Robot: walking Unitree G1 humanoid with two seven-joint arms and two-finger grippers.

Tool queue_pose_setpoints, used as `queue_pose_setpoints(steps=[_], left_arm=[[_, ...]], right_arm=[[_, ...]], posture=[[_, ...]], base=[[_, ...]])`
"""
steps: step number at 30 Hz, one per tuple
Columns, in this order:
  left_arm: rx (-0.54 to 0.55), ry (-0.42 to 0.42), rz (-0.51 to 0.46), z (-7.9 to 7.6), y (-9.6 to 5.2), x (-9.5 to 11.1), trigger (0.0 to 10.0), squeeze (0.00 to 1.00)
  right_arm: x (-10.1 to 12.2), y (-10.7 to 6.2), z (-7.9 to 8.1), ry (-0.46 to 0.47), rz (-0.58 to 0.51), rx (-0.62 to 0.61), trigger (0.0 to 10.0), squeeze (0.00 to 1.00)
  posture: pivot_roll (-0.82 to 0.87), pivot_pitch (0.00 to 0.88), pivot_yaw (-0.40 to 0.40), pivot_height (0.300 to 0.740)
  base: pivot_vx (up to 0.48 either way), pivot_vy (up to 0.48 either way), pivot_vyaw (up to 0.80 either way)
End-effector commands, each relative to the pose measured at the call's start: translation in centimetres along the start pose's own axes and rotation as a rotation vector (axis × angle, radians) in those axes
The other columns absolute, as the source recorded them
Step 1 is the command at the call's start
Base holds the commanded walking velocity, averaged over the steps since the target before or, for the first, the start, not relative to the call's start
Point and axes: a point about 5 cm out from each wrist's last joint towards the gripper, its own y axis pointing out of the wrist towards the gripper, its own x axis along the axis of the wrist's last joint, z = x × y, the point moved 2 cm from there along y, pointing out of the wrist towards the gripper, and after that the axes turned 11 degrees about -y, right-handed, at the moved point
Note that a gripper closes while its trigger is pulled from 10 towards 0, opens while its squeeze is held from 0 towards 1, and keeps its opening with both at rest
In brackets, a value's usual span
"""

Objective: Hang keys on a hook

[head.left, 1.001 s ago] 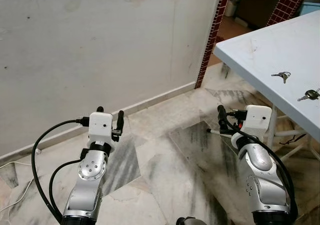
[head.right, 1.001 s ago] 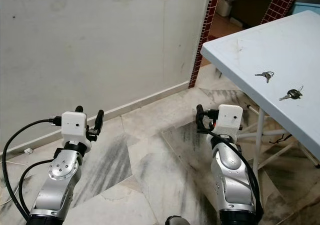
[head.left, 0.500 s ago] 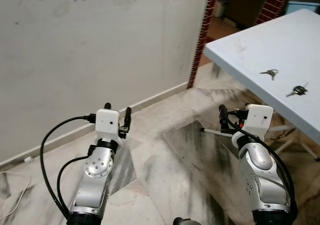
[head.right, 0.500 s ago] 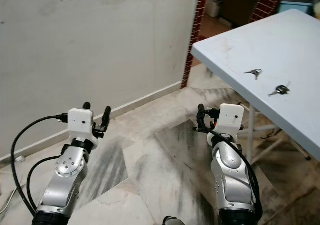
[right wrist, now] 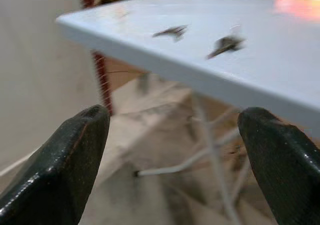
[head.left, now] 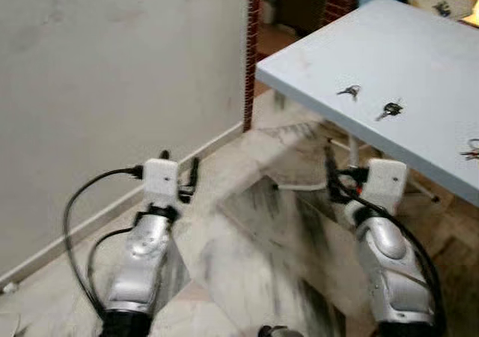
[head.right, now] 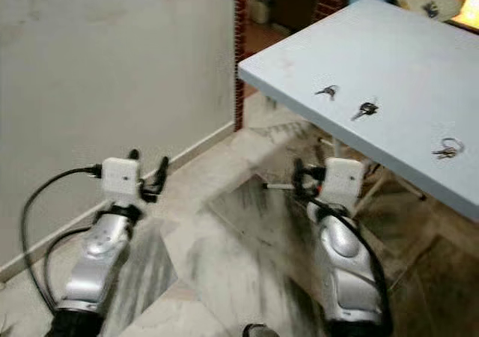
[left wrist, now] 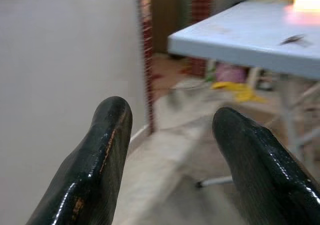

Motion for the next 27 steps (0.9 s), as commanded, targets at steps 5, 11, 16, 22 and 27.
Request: queue_pose_setpoints(steps=[5,11,16,22,27], left_arm=[[-0.003,-0.004,0.02,0.2,-0.3,-0.4,10.0,0.0],[-0.015,-0.019,0.016,0.0,-0.2,-0.3,10.0,0.0],[-0.023,-0.024,0.019,-0.1,-0.3,-0.4,10.0,0.0],[-0.048,-0.042,0.019,-0.5,-0.3,-0.4,10.0,0.0],[-0.066,-0.055,0.02,-0.7,-0.3,-0.4,10.0,0.0]], right_arm=[[0.0,-0.2,0.3,0.004,0.004,0.004,10.0,0.0],[0.1,-0.3,0.1,-0.001,0.007,-0.006,10.0,0.0],[0.1,-0.4,-0.2,-0.019,0.007,-0.025,10.0,0.0],[0.4,-0.4,-0.6,-0.014,-0.004,-0.043,10.0,0.0],[0.4,-0.6,-0.6,-0.017,-0.007,-0.046,10.0,0.0]], posture=[[-0.05,0.08,0.016,0.74],[-0.05,0.089,0.013,0.74],[-0.05,0.093,0.014,0.74],[-0.06,0.093,0.015,0.74],[-0.07,0.094,0.015,0.74]], base=[[0.0,0.0,-0.77],[0.0,0.0,-0.77],[0.0,0.0,-0.75],[0.0,0.0,-0.11],[0.0,0.0,0.0]])
